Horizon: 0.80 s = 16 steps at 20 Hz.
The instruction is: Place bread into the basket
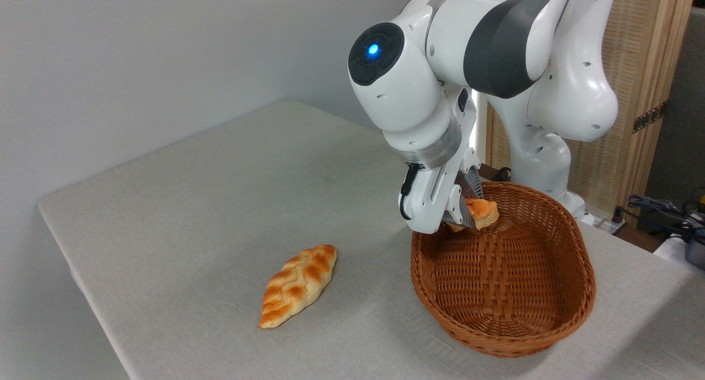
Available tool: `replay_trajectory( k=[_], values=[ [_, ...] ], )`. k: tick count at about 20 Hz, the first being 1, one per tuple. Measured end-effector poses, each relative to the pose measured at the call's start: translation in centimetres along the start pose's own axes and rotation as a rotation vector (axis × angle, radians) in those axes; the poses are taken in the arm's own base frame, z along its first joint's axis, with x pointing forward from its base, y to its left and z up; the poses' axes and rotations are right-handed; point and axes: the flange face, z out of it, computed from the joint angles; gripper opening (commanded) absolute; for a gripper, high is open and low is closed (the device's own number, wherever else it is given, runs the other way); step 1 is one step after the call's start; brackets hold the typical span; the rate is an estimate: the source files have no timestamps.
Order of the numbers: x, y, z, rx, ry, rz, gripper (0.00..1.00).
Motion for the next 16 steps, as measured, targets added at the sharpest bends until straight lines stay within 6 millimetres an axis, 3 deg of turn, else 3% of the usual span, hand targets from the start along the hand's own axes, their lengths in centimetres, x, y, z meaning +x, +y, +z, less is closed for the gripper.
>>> replay_trajectory(
  k=[11, 13, 16],
  values=[
    [0.3, -0.2, 0.0, -0.002, -0.005, 0.010, 1.00],
    [0.3, -0.3, -0.6, 0.008, -0.011, 0.009, 1.00],
    [0.5, -0.1, -3.9, 0.082, -0.028, 0.006, 1.00]
  ],
)
